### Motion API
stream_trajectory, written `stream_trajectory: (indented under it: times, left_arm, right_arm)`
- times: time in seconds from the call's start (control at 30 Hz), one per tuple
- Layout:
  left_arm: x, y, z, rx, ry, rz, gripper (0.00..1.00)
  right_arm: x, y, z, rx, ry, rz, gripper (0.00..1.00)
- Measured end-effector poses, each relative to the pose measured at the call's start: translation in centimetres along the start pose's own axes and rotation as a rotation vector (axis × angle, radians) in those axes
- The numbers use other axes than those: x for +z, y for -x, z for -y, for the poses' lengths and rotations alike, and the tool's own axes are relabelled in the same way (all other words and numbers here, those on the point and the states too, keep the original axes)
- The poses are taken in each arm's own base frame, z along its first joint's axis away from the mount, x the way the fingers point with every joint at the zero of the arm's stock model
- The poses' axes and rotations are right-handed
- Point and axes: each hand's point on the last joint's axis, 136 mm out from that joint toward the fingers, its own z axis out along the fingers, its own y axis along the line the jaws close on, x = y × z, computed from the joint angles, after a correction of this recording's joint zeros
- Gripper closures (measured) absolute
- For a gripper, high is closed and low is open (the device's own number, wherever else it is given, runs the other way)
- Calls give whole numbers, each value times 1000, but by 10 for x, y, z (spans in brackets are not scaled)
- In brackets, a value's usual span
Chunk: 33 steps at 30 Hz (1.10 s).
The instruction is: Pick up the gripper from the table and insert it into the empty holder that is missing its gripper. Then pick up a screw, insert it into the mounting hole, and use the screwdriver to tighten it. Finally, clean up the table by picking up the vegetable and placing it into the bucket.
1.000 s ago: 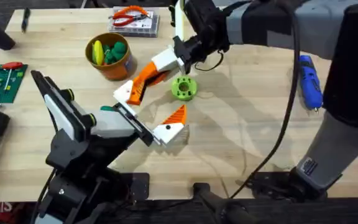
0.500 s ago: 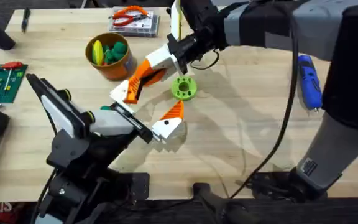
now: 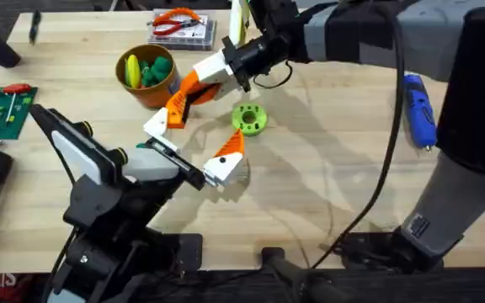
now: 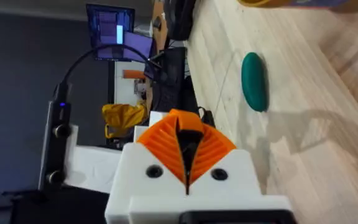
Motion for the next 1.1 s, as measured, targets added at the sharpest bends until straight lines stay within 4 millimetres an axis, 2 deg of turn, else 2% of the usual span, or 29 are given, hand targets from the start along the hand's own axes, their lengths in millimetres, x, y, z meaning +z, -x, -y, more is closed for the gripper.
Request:
stream_trajectory:
  times: [0.33, 0.7, 1.1]
  left_arm:
    - [-1, 0, -15, -25, 86, 2, 16]
    - [-1, 0, -16, -23, 91, 4, 16]
    - [-1, 0, -14, -13, 77, 3, 16]
  right_arm:
    - [31, -11, -6, -12, -29, -37, 993]
    - [30, -14, -8, -107, -12, -55, 994]
    - [17, -36, -8, -117, 43, -119, 936]
